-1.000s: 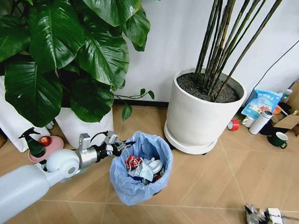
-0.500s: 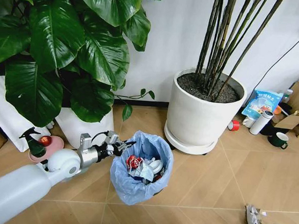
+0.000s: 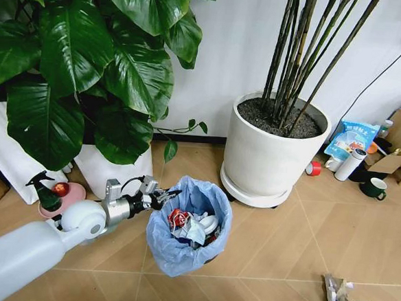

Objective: Pick up the trash bin and place the garbage on the floor into it.

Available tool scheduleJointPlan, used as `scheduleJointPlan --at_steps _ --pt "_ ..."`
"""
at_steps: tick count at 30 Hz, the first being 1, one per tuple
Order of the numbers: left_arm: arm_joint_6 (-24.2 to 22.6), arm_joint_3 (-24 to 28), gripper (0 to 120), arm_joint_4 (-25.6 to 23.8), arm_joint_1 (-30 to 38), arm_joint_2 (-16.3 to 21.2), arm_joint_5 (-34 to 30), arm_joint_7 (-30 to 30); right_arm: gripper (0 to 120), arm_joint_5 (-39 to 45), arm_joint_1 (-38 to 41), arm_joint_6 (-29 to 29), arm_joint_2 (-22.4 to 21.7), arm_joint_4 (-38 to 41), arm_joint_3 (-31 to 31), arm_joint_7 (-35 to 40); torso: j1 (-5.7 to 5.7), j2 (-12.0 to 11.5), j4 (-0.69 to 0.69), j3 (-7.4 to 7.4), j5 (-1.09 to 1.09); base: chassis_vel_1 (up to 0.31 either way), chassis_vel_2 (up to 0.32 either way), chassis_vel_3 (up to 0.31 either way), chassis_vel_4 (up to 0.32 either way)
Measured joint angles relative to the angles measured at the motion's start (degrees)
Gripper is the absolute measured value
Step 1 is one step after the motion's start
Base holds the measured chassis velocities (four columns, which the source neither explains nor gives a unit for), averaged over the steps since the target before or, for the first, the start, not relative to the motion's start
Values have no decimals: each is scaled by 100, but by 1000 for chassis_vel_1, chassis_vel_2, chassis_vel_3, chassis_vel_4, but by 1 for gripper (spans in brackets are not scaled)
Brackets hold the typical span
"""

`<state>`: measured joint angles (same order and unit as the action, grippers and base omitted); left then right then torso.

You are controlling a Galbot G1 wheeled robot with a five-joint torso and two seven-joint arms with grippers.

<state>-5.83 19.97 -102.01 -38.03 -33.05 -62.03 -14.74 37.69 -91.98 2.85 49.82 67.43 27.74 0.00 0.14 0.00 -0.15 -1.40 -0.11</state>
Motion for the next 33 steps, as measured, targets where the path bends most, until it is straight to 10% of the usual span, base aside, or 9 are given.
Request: scheduleJointPlan --at_steps 12,33 --pt "-1 -19 0 -31 9 5 -34 0 0 227 -15 -42 -3 14 -26 -117 0 0 0 0 1 0 0 0 0" --pt "-3 123 0 52 98 -59 -42 -32 0 422 -642 194 -349 995 386 -553 0 0 0 0 -1 0 0 0 0"
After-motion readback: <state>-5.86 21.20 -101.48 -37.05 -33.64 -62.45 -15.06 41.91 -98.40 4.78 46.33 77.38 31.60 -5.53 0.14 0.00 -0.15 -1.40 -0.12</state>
